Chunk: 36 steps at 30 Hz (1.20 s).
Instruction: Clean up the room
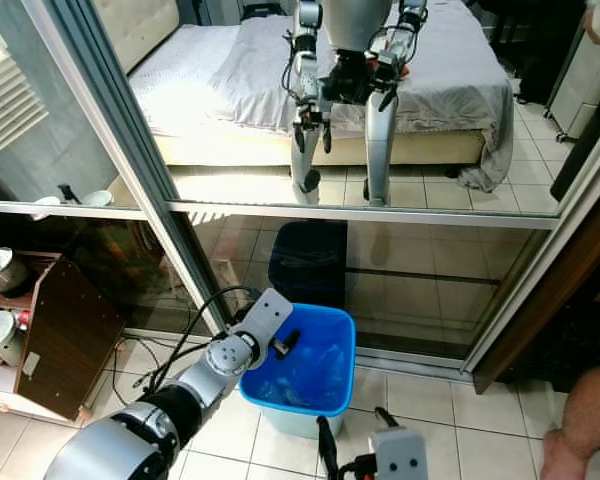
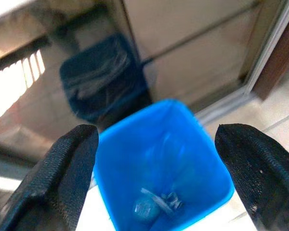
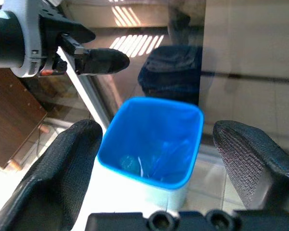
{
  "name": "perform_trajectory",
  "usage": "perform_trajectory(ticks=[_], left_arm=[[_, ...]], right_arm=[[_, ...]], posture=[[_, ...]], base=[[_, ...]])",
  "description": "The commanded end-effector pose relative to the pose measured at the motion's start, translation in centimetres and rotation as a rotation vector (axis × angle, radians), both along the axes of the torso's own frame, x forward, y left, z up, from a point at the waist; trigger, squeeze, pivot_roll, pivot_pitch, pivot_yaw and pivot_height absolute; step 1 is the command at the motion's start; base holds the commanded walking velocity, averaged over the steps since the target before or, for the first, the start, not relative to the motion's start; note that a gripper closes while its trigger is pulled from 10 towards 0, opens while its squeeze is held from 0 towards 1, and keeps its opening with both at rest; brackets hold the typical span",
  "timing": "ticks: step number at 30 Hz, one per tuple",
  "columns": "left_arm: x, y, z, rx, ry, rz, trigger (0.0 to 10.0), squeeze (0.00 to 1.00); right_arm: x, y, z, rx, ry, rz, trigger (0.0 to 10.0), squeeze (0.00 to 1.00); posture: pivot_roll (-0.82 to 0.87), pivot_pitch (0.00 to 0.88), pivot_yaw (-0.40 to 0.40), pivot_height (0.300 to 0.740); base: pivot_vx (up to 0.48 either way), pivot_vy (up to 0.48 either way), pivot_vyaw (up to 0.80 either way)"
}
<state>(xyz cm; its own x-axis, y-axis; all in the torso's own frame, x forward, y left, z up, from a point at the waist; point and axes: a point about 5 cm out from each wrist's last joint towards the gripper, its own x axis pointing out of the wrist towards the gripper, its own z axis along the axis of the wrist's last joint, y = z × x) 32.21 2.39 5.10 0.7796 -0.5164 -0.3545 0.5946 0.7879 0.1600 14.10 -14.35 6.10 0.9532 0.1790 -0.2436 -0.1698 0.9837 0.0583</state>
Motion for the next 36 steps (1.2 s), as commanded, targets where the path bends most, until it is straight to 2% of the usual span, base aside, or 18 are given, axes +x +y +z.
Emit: perform_trajectory(ticks=[1, 2, 3, 4, 5, 6, 9, 10, 11, 15, 16, 17, 18, 19, 20, 22, 25, 36], left_arm=[[-2.4, -3.2, -0.4, -0.183, 0.035, -0.052, 10.0, 0.0], [-2.1, -1.0, -0.6, -0.196, 0.009, -0.015, 10.0, 0.0], [-2.1, -1.0, -0.6, -0.196, 0.009, -0.015, 10.0, 0.0], [-1.9, 2.1, -0.4, -0.207, -0.04, 0.05, 10.0, 0.0], [-1.9, 4.1, -0.1, -0.209, -0.076, 0.088, 10.0, 0.0], [-1.9, 4.1, -0.1, -0.209, -0.076, 0.088, 10.0, 0.0], [-3.1, 10.8, 1.4, -0.233, -0.19, 0.288, 10.0, 0.0], [-3.1, 10.8, 1.4, -0.233, -0.19, 0.288, 10.0, 0.0], [-4.3, 13.1, 2.2, -0.239, -0.239, 0.381, 10.0, 0.0], [-5.3, 14.1, 2.7, -0.255, -0.264, 0.435, 10.0, 0.0], [-6.3, 14.8, 2.8, -0.271, -0.255, 0.478, 10.0, 0.0], [-8.1, 15.9, 2.9, -0.243, -0.248, 0.534, 10.0, 0.0], [-8.9, 16.3, 2.9, -0.228, -0.245, 0.546, 10.0, 0.0], [-8.9, 16.3, 2.9, -0.228, -0.245, 0.546, 10.0, 0.0], [-9.9, 16.8, 2.5, -0.222, -0.221, 0.574, 10.0, 0.0], [-10.7, 17.0, 1.7, -0.227, -0.18, 0.605, 10.0, 0.0], [-10.8, 16.1, 1.0, -0.231, -0.156, 0.582, 10.0, 0.0], [-9.8, 15.5, 1.1, -0.19, -0.131, 0.58, 10.0, 0.0]], right_arm=[[0.3, -0.4, -0.3, 0.015, 0.018, -0.008, 10.0, 0.0], [0.7, -0.6, -0.3, 0.014, 0.011, -0.007, 10.0, 0.0], [0.7, -0.6, -0.3, 0.014, 0.011, -0.007, 10.0, 0.0], [1.2, -0.8, -0.2, 0.015, 0.0, -0.007, 10.0, 0.0], [1.6, -0.9, -0.2, 0.015, -0.007, -0.007, 10.0, 0.0], [1.6, -0.9, -0.2, 0.015, -0.007, -0.007, 10.0, 0.0], [3.9, -2.2, 0.4, 0.011, -0.061, -0.025, 10.0, 0.0], [3.9, -2.2, 0.4, 0.011, -0.061, -0.025, 10.0, 0.0], [5.2, -3.0, 0.9, 0.053, -0.098, -0.051, 10.0, 0.0], [5.9, -3.2, 1.0, 0.076, -0.104, -0.04, 10.0, 0.0], [6.4, -3.0, 0.9, 0.072, -0.103, -0.019, 10.0, 0.0], [7.1, -2.7, 0.7, 0.064, -0.1, 0.022, 10.0, 0.0], [7.3, -2.6, 0.6, 0.059, -0.1, 0.032, 10.0, 0.0], [7.3, -2.6, 0.6, 0.059, -0.1, 0.032, 10.0, 0.0], [7.7, -2.5, 0.5, 0.054, -0.103, 0.045, 10.0, 0.0], [8.1, -2.5, 0.5, 0.058, -0.106, 0.044, 10.0, 0.0], [8.5, -2.7, 0.4, 0.059, -0.107, 0.034, 10.0, 0.0], [9.0, -2.8, -0.1, 0.041, -0.104, 0.036, 10.0, 0.0]], posture=[[-0.19, 0.078, 0.082, 0.74], [-0.17, 0.063, 0.065, 0.74], [-0.17, 0.063, 0.065, 0.74], [-0.14, 0.044, 0.046, 0.74], [-0.14, 0.044, 0.046, 0.74], [-0.14, 0.044, 0.046, 0.74], [-0.03, 0.0, -0.017, 0.74], [-0.03, 0.0, -0.017, 0.74], [0.02, 0.0, -0.04, 0.74], [0.05, 0.0, -0.061, 0.74], [0.07, 0.0, -0.077, 0.74], [0.1, 0.0, -0.094, 0.74], [0.1, 0.0, -0.097, 0.74], [0.1, 0.0, -0.097, 0.74], [0.12, 0.0, -0.103, 0.74], [0.12, 0.0, -0.104, 0.74], [0.11, 0.0, -0.104, 0.74], [0.06, 0.0, -0.069, 0.74]], base=[[0.0, 0.0, 0.0], [0.0, 0.0, 0.0], [0.0, 0.0, 0.0], [0.0, 0.0, 0.0], [0.0, 0.0, 0.0], [0.0, 0.0, 0.0], [0.0, 0.0, 0.0], [0.0, 0.0, 0.0], [0.0, 0.0, 0.0], [0.0, 0.0, 0.0], [0.0, 0.0, 0.0], [0.0, 0.0, 0.0], [0.0, 0.0, 0.0], [0.0, 0.0, 0.0], [0.0, 0.0, 0.0], [0.0, 0.0, 0.0], [0.0, 0.0, 0.79], [0.0, -0.044, 0.75]])
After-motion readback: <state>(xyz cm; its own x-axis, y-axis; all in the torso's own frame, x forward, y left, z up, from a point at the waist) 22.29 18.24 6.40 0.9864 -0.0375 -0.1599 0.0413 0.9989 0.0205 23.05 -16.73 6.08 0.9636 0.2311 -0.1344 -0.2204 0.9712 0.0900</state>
